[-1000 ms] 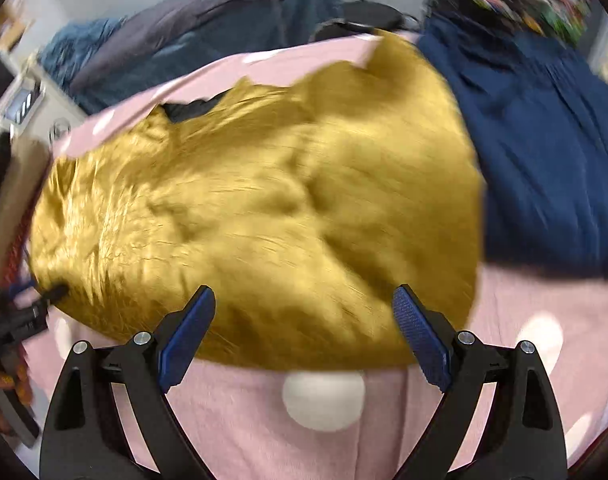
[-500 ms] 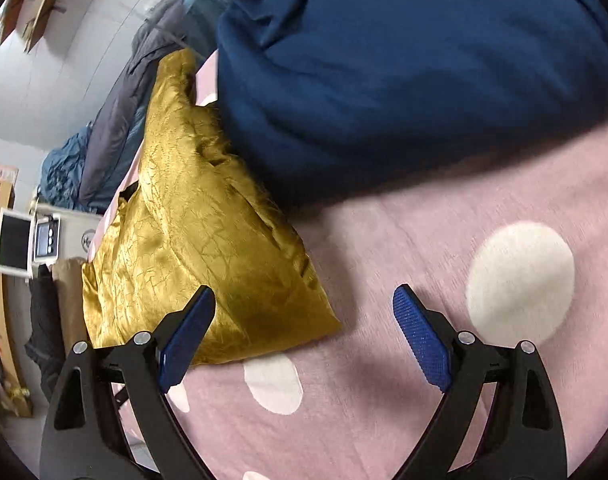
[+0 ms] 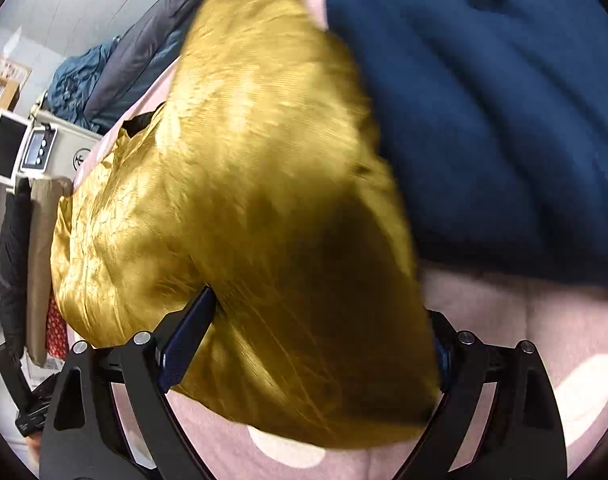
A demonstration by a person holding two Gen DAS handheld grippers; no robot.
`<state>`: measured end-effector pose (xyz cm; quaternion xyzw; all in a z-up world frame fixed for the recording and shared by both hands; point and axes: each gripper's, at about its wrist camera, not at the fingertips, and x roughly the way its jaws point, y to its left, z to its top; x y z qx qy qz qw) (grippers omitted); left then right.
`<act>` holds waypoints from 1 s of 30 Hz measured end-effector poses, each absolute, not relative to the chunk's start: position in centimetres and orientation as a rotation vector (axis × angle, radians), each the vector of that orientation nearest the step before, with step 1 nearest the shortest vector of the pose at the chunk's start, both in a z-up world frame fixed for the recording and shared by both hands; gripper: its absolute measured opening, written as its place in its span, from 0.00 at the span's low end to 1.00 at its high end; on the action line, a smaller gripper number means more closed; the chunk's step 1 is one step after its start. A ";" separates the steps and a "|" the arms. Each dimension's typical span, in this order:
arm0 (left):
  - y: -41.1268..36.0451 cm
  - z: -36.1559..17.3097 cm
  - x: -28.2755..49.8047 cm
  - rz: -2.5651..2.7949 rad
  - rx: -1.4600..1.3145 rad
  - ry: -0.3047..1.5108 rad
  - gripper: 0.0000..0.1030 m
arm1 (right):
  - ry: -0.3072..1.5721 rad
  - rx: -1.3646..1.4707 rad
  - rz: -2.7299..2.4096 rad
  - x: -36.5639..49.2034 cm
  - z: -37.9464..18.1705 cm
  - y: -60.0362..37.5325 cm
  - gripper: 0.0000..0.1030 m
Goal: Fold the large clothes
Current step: 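Grasp the edge of the folded gold jacket with the right gripper and lift, then grasp the folded jacket with the left gripper while the right gripper holds it up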
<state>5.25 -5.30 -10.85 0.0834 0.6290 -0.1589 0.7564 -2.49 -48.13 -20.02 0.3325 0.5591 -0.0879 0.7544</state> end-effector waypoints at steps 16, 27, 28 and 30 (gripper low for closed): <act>-5.8 -8.1 9.2 -0.301 0.327 1.239 0.92 | 1.280 0.613 -0.234 -1.1 -21.2 -45.9 0.87; -3.4 -8.4 17.4 -0.346 0.145 1.292 0.92 | 1.323 0.594 -0.267 -0.8 -21.3 -45.1 0.87; -3.0 -8.7 18.4 -0.352 0.122 1.302 0.92 | 1.326 0.592 -0.270 -0.6 -21.3 -45.1 0.87; -2.3 -9.3 19.9 -0.366 0.084 1.319 0.92 | 1.330 0.588 -0.275 -0.3 -21.1 -44.8 0.87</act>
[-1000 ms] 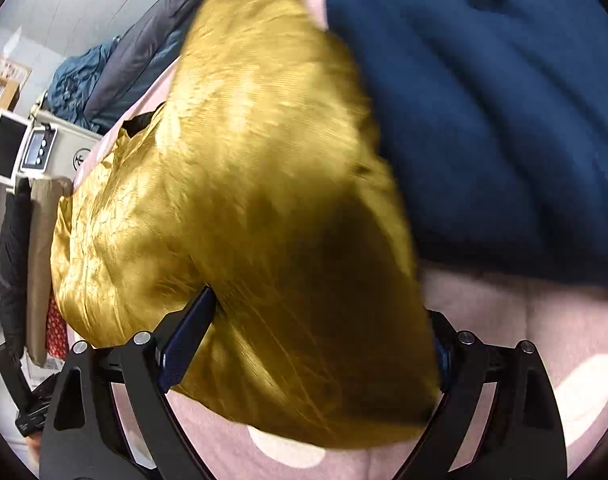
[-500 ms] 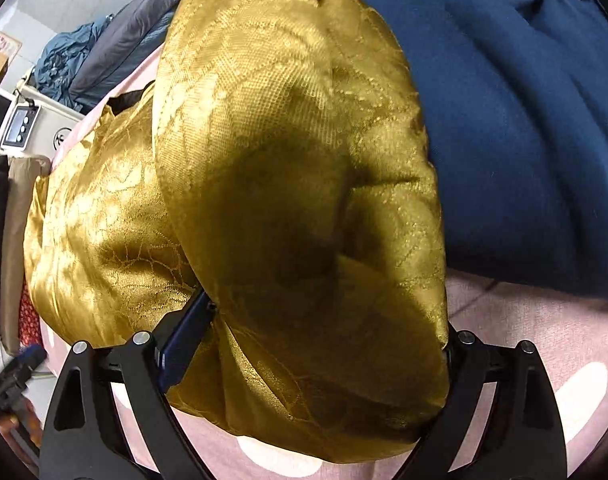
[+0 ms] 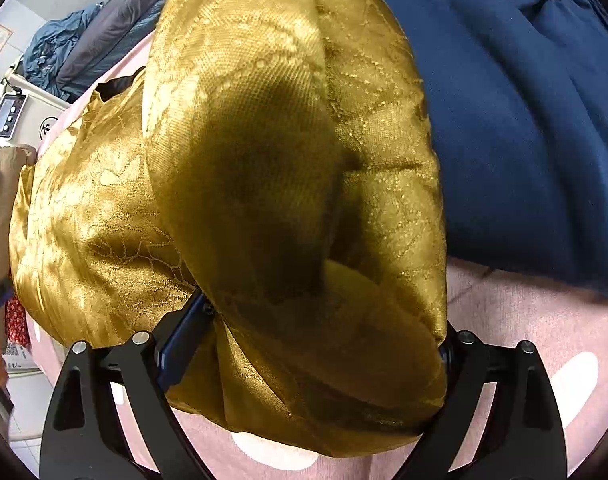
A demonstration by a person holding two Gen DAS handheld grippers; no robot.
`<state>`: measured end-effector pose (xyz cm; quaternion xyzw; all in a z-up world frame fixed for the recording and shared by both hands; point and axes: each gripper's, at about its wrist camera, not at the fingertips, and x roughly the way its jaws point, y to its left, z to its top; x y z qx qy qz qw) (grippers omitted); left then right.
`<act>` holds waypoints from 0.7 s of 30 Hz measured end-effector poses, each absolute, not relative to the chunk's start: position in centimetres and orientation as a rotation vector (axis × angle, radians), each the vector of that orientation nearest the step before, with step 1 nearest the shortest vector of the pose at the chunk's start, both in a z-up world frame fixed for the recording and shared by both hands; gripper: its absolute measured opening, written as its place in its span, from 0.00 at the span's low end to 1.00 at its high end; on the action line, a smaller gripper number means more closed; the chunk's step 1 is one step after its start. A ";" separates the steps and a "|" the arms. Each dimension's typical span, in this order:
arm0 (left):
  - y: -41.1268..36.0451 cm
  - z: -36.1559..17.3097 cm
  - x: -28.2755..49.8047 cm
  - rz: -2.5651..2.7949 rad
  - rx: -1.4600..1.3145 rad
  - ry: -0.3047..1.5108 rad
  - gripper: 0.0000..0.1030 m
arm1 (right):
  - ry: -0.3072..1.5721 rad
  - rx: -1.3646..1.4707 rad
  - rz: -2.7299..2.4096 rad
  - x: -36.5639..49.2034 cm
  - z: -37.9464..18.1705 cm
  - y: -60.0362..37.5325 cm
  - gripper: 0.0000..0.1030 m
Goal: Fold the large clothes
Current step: 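Grasp the folded jacket with the left gripper while the right gripper holds it up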
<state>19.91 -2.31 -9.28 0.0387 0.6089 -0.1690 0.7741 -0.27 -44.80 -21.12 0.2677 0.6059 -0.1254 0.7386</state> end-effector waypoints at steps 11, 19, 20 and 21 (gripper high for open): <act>-3.0 -15.4 26.0 -0.457 -0.042 1.452 0.93 | 1.378 0.563 -0.311 1.5 -21.3 -44.1 0.87; -6.0 -17.2 27.7 -0.489 0.023 1.454 0.95 | 1.408 0.541 -0.331 3.4 -22.0 -43.4 0.87; -6.5 -17.2 27.7 -0.489 0.042 1.451 0.95 | 1.411 0.538 -0.334 3.7 -22.1 -43.3 0.88; -7.0 -17.3 27.7 -0.490 0.063 1.446 0.95 | 1.415 0.535 -0.338 4.0 -22.2 -43.2 0.88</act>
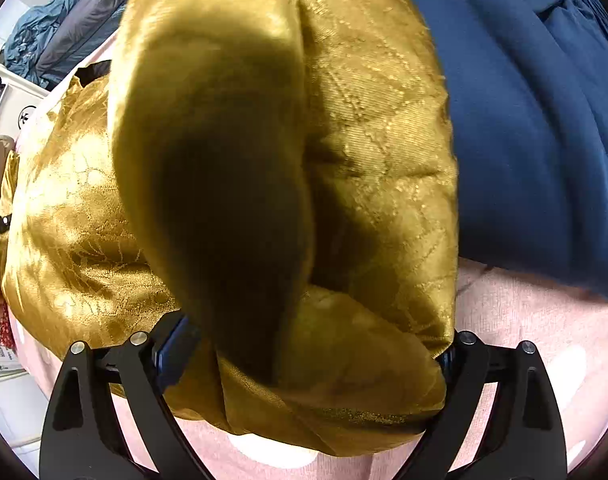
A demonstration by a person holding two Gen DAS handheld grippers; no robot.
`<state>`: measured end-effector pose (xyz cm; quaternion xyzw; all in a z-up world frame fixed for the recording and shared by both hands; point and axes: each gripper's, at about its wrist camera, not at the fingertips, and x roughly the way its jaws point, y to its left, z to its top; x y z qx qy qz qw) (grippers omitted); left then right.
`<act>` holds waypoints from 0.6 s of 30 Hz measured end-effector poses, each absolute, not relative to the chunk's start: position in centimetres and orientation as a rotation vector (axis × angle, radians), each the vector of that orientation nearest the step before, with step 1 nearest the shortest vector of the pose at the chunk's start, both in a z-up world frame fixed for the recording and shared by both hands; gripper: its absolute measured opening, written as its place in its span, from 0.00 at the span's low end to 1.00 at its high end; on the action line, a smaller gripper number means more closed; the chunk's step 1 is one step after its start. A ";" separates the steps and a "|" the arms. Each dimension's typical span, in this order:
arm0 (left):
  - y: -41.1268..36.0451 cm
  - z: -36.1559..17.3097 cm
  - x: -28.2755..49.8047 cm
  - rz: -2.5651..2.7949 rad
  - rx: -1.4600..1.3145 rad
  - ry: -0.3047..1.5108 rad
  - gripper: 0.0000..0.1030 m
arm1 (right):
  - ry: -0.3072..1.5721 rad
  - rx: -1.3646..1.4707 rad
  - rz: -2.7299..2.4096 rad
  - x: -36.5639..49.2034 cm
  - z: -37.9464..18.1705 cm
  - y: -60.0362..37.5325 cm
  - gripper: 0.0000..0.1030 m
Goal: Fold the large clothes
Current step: 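Grasp the folded jacket with the left gripper while the right gripper holds it up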
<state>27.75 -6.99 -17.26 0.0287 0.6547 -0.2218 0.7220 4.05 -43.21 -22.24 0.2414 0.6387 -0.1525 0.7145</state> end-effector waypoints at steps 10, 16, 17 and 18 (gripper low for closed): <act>-8.2 -16.9 28.0 -0.484 0.094 1.425 0.83 | 1.435 0.509 -0.346 6.8 -23.0 -43.1 0.90; -8.9 -15.7 26.9 -0.488 0.127 1.404 0.56 | 1.426 0.485 -0.360 7.1 -22.5 -42.4 0.85; -9.0 -15.4 26.7 -0.485 0.131 1.400 0.50 | 1.421 0.472 -0.359 7.3 -22.3 -42.1 0.81; -9.2 -15.2 26.4 -0.488 0.135 1.397 0.46 | 1.417 0.459 -0.355 7.4 -22.1 -41.9 0.74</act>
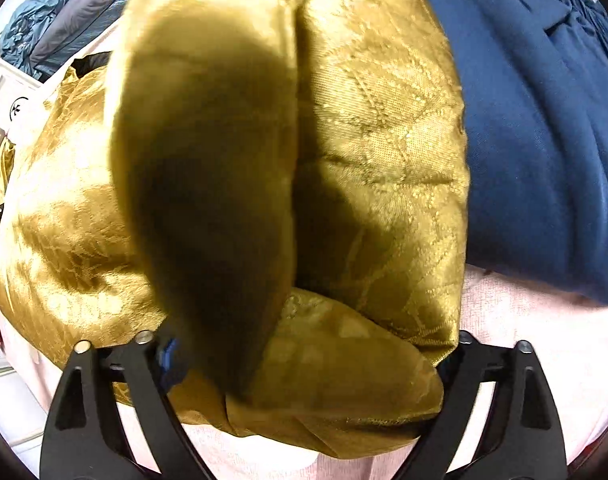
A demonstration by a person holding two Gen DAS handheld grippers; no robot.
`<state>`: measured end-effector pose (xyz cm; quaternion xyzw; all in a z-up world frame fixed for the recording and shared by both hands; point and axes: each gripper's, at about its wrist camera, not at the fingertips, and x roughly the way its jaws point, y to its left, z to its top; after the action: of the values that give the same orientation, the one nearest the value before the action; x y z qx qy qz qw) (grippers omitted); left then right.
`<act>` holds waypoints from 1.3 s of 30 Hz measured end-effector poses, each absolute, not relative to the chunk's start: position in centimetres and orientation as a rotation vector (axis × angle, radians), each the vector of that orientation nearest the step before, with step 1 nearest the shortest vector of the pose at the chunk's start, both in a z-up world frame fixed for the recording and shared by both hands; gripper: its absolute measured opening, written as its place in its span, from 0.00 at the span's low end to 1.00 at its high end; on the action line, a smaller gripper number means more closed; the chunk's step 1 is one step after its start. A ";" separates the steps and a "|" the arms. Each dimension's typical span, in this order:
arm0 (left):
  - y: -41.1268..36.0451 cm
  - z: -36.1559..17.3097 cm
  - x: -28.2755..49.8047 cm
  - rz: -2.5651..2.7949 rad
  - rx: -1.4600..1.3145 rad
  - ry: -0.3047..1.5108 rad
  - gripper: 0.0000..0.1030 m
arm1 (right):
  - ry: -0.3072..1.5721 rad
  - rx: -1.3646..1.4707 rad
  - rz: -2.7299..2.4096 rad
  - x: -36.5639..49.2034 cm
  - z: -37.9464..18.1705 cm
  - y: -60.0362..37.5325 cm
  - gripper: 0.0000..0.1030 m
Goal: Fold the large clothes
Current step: 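Grasp the folded jacket with the left gripper while the right gripper holds it up, then lift and carry the folded jacket with both grippers toward the white machine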
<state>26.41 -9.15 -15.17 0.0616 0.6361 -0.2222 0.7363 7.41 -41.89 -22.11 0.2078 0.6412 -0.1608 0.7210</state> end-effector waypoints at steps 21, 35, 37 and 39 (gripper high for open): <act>-6.9 -3.7 13.3 -0.608 0.101 1.154 0.14 | 1.289 0.264 -0.238 3.0 -14.7 -37.1 0.16; -6.3 1.2 9.2 -0.657 0.073 1.089 0.11 | 1.196 0.027 -0.090 6.5 -8.6 -33.7 0.13; -5.7 2.7 9.7 -0.658 0.075 1.052 0.11 | 1.162 0.009 -0.043 7.9 -7.2 -32.8 0.13; -4.8 4.2 10.2 -0.645 0.083 1.005 0.11 | 1.123 -0.025 0.012 9.9 -5.6 -31.6 0.13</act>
<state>10.22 -4.75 4.24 0.0392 0.4728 -0.3036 0.8263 9.87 -31.56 -5.55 -0.0120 0.5325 0.0055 0.8463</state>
